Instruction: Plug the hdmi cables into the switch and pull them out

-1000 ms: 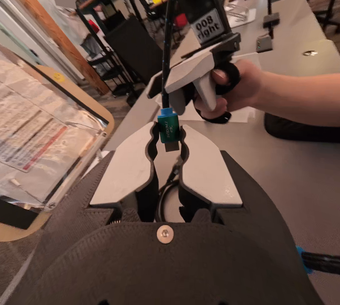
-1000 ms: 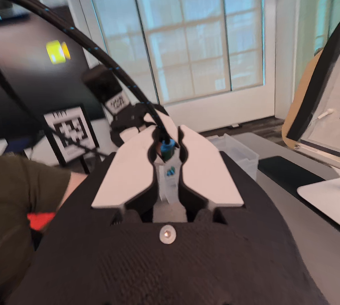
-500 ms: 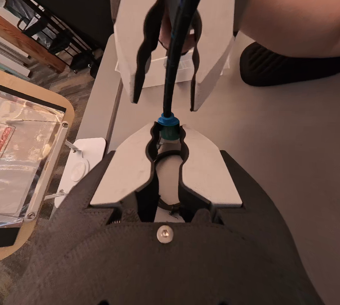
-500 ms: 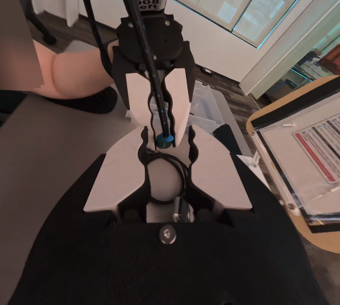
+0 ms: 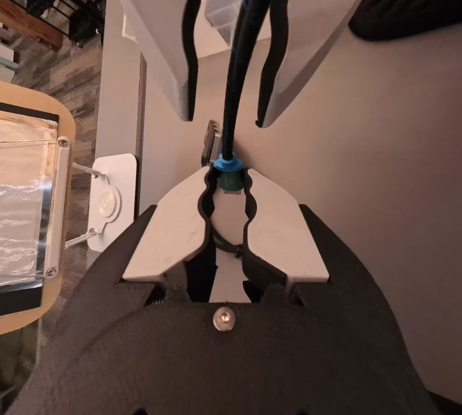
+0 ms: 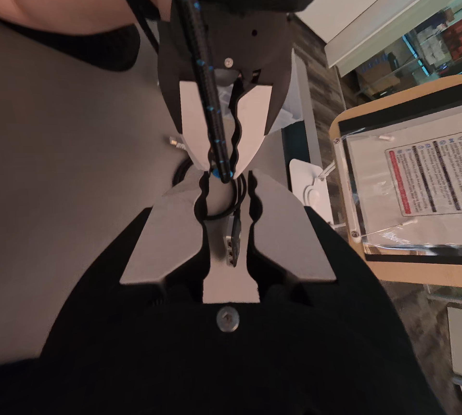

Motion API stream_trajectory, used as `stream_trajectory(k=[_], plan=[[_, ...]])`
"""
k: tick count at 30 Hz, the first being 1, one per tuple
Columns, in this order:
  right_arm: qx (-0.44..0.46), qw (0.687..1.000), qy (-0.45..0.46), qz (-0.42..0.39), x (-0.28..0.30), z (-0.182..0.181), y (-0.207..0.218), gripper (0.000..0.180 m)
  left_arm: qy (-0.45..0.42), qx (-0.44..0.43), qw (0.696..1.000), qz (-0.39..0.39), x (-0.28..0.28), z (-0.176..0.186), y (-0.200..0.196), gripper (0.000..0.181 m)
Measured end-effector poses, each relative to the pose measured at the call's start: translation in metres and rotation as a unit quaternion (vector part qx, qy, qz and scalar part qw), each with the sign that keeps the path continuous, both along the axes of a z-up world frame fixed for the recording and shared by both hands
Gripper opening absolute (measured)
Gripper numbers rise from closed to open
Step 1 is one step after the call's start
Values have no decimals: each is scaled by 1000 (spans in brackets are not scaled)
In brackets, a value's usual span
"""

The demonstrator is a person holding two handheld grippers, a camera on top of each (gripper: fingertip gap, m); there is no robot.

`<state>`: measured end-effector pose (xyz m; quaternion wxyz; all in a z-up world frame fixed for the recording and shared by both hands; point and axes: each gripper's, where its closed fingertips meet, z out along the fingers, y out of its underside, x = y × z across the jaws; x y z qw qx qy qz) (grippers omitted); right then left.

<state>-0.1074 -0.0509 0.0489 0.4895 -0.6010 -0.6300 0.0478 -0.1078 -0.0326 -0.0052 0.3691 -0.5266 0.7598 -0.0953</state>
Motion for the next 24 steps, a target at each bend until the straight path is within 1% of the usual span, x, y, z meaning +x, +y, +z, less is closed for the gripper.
stream_trajectory(k=[3, 7, 12, 15, 20, 24], plan=[[-27, 999, -33, -7, 2, -19, 5, 29, 21, 7, 1000, -3, 1, -7, -1, 20], [-60, 997, -38, 2, -1, -34, 10, 25, 45, 20, 999, 9, -2, -14, 3, 20], [-61, 997, -38, -3, -6, -41, 19, 17, 55, 22, 998, 22, -5, -18, 10, 20], [-64, 997, -43, -16, -6, -45, 24, 16, 54, 20, 998, 23, -5, -17, 10, 20], [-75, 996, -39, -27, -9, -48, 27, 9, 57, 27, 998, 32, -7, -17, 14, 20], [-71, 996, -41, -32, -9, -48, 29, 9, 57, 26, 997, 34, -7, -17, 15, 20]])
